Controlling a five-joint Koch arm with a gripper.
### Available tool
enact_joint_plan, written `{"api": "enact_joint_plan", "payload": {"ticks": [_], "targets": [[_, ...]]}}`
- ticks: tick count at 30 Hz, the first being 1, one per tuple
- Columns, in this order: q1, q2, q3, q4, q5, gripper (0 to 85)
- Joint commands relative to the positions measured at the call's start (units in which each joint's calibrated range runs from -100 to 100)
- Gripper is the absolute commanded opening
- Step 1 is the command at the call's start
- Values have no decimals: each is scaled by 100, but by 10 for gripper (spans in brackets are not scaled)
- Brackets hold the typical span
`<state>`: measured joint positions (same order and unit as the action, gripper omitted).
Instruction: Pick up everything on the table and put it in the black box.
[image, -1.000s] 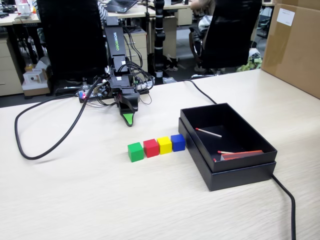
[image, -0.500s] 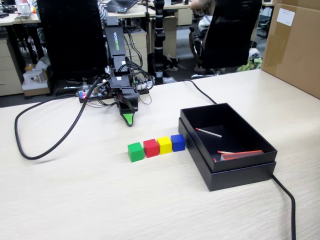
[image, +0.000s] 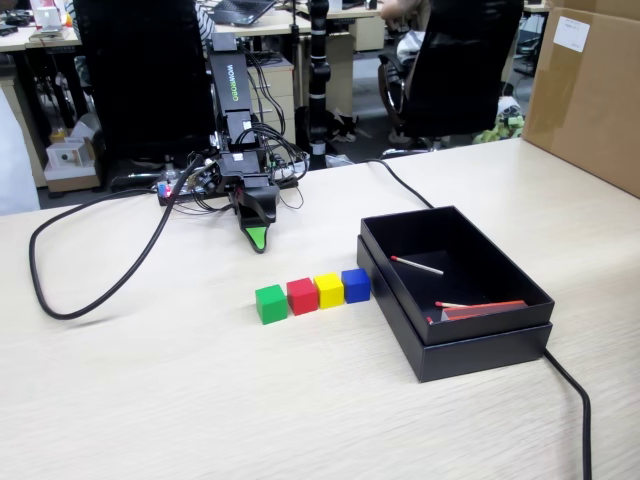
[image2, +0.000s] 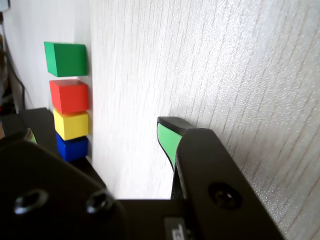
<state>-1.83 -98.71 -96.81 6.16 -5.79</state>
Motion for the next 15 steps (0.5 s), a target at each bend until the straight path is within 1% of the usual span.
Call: {"api": "enact_joint_plan", "payload": {"ticks": [1, 11, 13, 14, 15], "targets": [[5, 20, -57, -197, -20, 477], [-5, 100, 34, -197, -10, 477], [-24, 89, 161, -516, 5, 479], [-44, 77, 342, -922, 29, 479], [-49, 77, 406, -957, 29, 479]]}}
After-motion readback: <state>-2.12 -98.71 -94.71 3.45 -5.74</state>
